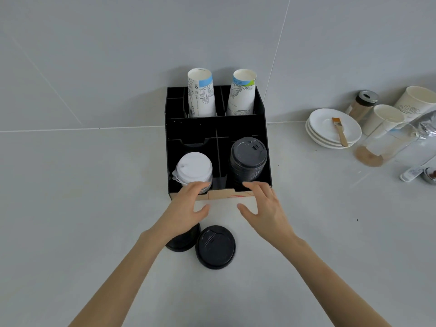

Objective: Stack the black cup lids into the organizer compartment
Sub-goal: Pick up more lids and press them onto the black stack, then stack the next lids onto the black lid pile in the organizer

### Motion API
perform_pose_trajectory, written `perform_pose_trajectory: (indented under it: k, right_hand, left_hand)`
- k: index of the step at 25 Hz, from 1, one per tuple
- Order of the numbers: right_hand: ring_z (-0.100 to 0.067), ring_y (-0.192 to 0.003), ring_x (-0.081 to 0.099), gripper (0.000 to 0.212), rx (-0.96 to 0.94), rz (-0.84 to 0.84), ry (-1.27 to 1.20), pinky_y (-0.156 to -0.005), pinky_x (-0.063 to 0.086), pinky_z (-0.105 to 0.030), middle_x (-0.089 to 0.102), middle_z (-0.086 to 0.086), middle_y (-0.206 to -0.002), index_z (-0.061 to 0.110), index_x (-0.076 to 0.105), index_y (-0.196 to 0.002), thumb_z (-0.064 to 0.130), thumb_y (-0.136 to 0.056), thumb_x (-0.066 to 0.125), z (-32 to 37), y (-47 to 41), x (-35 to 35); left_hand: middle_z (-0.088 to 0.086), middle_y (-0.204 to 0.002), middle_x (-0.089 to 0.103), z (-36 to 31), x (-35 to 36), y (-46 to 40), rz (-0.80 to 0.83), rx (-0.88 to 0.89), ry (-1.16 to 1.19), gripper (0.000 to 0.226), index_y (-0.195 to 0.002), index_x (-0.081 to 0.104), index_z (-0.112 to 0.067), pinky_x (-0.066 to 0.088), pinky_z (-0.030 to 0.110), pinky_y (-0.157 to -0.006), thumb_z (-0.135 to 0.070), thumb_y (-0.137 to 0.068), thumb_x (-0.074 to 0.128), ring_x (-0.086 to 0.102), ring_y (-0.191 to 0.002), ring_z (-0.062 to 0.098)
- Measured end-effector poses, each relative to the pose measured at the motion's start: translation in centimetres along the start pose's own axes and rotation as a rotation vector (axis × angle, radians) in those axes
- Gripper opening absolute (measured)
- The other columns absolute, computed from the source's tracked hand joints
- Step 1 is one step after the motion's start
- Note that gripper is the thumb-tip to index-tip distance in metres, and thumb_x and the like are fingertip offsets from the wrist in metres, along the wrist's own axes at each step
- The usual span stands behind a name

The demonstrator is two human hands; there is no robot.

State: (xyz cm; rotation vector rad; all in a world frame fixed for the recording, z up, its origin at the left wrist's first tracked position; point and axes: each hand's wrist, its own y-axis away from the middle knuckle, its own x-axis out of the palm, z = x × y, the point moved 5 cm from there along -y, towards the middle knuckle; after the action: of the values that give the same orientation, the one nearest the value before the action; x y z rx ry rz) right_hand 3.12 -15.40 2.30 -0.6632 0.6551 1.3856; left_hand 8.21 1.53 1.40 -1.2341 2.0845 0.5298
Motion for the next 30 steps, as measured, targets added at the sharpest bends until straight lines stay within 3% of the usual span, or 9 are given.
perform_pose_trajectory:
  k: [7,14,23,30]
  right_hand:
    - [-0.022,-0.122,0.038,0.053,0.005,0.222,0.072,-0.102,0.034,-0.034,0.040,-0.004,-0.134,0.018,0.033,-0.132,0.028,-0.084,0.054,-0.7,3.2,4.8]
    - [-0.023,-0.121,0.037,0.053,0.061,0.337,0.064,-0.103,0.035,-0.034,0.040,-0.006,-0.134,0.017,0.033,-0.132,0.027,-0.085,0.053,-1.7,4.1,7.5]
    - [-0.021,-0.112,0.039,0.042,0.061,0.318,0.055,-0.092,0.040,-0.028,0.046,-0.003,-0.126,0.016,0.043,-0.124,0.022,-0.084,0.053,-1.9,4.3,8.2]
    - [-0.022,-0.113,0.041,0.042,0.092,0.292,0.001,-0.093,0.037,-0.025,0.046,-0.004,-0.125,0.015,0.043,-0.124,0.020,-0.084,0.053,-2.2,4.7,8.1]
  left_hand:
    - [0.003,-0.132,0.041,3.2,2.7,5.6,0.072,-0.143,-0.072,0.057,-0.130,0.035,-0.020,0.034,0.038,-0.105,-0.030,-0.080,0.060,0.040,-0.118,0.020]
    - [-0.002,-0.130,0.038,3.9,5.2,8.9,0.048,-0.188,-0.109,0.065,-0.132,0.030,-0.022,0.036,0.030,-0.099,-0.039,-0.078,0.061,0.042,-0.115,0.014]
    - [-0.002,-0.134,0.030,3.4,6.7,9.2,0.068,-0.166,-0.194,0.070,-0.135,0.023,-0.023,0.030,0.025,-0.101,-0.042,-0.077,0.058,0.033,-0.121,0.014]
    - [-0.002,-0.135,0.030,3.1,7.4,8.9,0.068,-0.194,-0.150,0.072,-0.135,0.021,-0.023,0.033,0.024,-0.097,-0.040,-0.077,0.059,0.034,-0.120,0.014]
